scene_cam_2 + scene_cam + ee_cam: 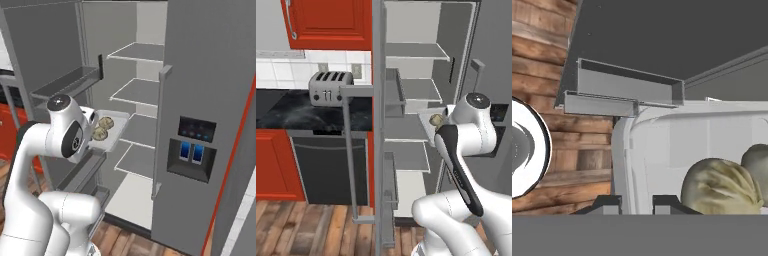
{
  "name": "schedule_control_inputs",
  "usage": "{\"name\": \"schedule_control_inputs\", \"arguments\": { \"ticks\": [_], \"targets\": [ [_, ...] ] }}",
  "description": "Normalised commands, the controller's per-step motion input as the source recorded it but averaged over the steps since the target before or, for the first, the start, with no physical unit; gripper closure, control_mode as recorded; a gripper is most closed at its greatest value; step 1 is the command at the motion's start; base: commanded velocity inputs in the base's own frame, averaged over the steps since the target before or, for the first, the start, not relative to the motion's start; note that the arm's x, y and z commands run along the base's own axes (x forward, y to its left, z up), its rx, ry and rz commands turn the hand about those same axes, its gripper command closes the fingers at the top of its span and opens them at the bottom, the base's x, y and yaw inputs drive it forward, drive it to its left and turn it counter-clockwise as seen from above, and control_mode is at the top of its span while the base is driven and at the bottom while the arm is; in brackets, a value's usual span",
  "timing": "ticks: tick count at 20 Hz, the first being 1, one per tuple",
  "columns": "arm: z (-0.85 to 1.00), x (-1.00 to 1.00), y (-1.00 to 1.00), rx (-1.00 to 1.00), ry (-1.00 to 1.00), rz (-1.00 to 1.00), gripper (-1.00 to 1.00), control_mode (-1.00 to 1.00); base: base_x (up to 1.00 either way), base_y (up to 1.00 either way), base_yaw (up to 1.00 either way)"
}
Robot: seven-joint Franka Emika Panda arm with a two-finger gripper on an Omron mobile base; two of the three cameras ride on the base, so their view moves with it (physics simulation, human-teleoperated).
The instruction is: Place two dumplings into each of the tupperware containers and then place the containers in the fridge.
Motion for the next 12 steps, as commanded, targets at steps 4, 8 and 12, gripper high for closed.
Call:
{"name": "schedule_control_inputs", "arguments": {
  "ticks": [4, 8, 12],
  "targets": [
    [0.0, 0.0, 0.0, 0.0, 0.0, 0.0, 1.0, 1.0, 0.71, -0.28, 0.06],
    [0.0, 0.0, 0.0, 0.0, 0.0, 0.0, 1.0, 1.0, 0.63, -0.43, 0.07],
    [0.0, 0.0, 0.0, 0.0, 0.0, 0.0, 1.0, 1.0, 0.47, -0.29, 0.0]
  ]
}}
